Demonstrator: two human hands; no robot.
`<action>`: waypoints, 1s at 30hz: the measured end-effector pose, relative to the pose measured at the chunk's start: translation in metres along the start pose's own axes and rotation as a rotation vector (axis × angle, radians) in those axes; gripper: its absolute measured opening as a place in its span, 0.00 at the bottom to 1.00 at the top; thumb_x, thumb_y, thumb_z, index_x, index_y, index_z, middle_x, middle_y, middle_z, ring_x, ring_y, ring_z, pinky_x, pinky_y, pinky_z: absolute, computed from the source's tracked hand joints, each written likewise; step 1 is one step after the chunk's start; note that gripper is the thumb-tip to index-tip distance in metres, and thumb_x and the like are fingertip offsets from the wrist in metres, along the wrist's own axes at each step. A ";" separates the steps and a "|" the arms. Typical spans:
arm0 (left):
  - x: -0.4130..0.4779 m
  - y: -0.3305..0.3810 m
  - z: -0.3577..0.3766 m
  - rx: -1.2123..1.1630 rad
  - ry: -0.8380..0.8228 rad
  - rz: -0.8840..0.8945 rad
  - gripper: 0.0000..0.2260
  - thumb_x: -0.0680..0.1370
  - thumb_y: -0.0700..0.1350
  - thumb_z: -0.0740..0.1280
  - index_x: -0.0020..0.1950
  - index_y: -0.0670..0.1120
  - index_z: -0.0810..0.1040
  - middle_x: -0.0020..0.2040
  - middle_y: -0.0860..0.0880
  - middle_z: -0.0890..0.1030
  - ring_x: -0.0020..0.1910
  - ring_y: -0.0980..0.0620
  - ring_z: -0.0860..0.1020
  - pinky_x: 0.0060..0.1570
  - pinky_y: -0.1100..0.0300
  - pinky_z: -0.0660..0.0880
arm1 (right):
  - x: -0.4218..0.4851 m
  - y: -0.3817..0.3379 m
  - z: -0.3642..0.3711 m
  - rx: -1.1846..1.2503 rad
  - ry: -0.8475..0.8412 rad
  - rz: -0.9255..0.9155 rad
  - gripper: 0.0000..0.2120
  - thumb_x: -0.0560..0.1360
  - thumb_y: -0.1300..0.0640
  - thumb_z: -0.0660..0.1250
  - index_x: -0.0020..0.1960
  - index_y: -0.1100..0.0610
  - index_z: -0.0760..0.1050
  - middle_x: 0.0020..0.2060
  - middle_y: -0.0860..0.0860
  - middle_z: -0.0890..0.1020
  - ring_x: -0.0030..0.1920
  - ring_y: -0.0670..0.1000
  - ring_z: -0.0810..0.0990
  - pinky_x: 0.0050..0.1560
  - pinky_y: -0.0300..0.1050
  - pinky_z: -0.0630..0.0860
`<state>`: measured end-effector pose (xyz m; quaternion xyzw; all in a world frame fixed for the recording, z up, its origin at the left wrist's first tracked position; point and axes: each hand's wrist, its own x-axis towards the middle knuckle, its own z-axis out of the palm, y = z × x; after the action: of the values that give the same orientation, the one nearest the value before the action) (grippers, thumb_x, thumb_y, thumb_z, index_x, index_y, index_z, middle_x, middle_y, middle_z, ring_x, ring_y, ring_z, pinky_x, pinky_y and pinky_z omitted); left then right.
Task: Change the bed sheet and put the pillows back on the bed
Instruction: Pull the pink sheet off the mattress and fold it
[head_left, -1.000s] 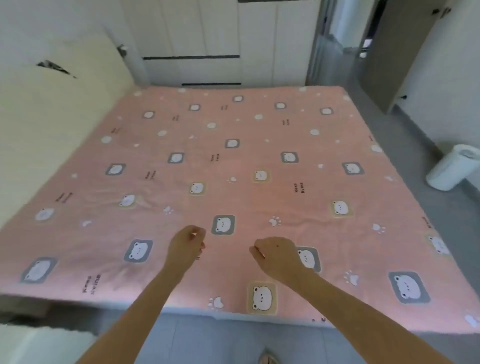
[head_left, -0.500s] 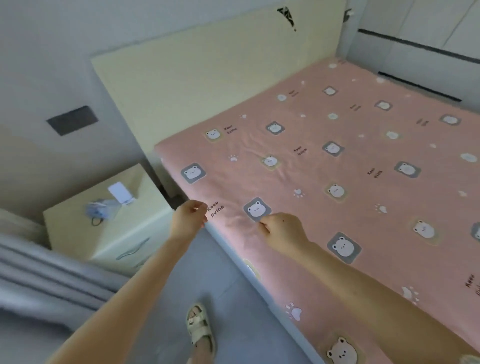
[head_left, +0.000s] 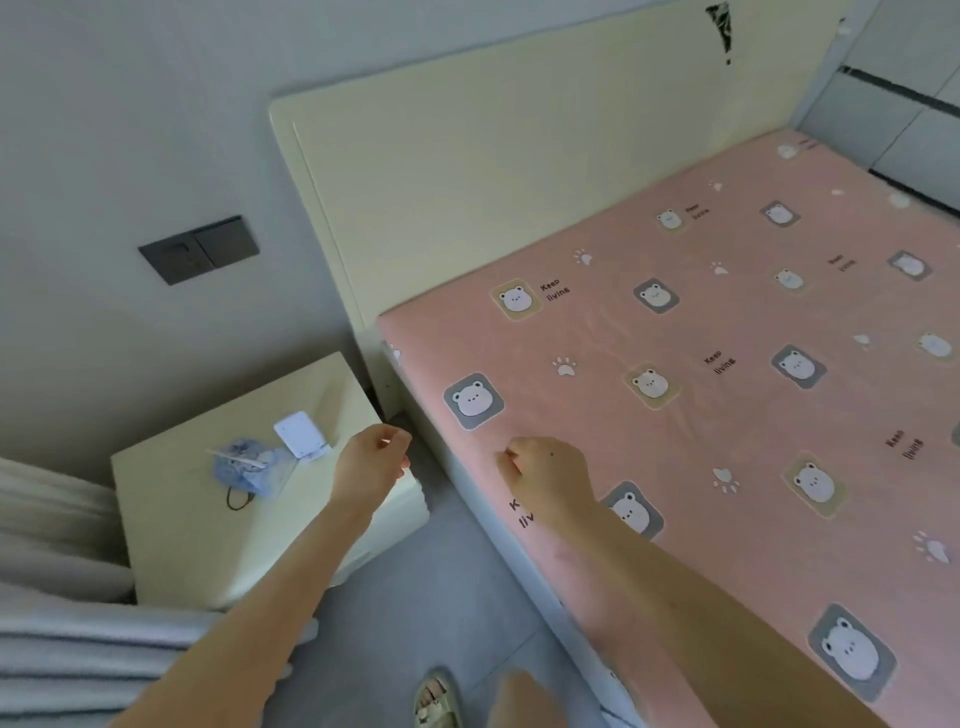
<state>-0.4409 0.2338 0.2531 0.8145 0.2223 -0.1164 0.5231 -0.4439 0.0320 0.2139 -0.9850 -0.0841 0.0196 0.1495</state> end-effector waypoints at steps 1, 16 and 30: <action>0.018 -0.001 -0.003 -0.018 -0.004 -0.014 0.08 0.80 0.44 0.59 0.47 0.46 0.77 0.37 0.48 0.78 0.37 0.50 0.75 0.44 0.57 0.73 | 0.021 -0.005 0.006 -0.010 -0.017 0.006 0.26 0.77 0.43 0.45 0.42 0.57 0.75 0.38 0.53 0.80 0.42 0.57 0.78 0.35 0.44 0.61; 0.339 -0.040 0.012 -0.147 0.175 -0.306 0.10 0.78 0.42 0.60 0.39 0.42 0.75 0.38 0.44 0.74 0.39 0.49 0.70 0.42 0.55 0.69 | 0.350 -0.004 0.181 -0.133 -0.430 0.083 0.32 0.78 0.37 0.56 0.76 0.51 0.53 0.75 0.56 0.58 0.71 0.59 0.62 0.64 0.50 0.66; 0.546 -0.098 0.080 -0.385 0.097 -0.507 0.14 0.71 0.56 0.64 0.37 0.45 0.72 0.38 0.46 0.70 0.40 0.50 0.68 0.45 0.55 0.68 | 0.414 0.048 0.319 -0.343 -0.521 0.165 0.55 0.66 0.28 0.64 0.77 0.50 0.36 0.75 0.66 0.44 0.73 0.72 0.48 0.67 0.67 0.58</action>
<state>-0.0077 0.3273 -0.0896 0.6238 0.4607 -0.1599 0.6108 -0.0489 0.1511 -0.1107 -0.9612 -0.0416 0.2685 -0.0473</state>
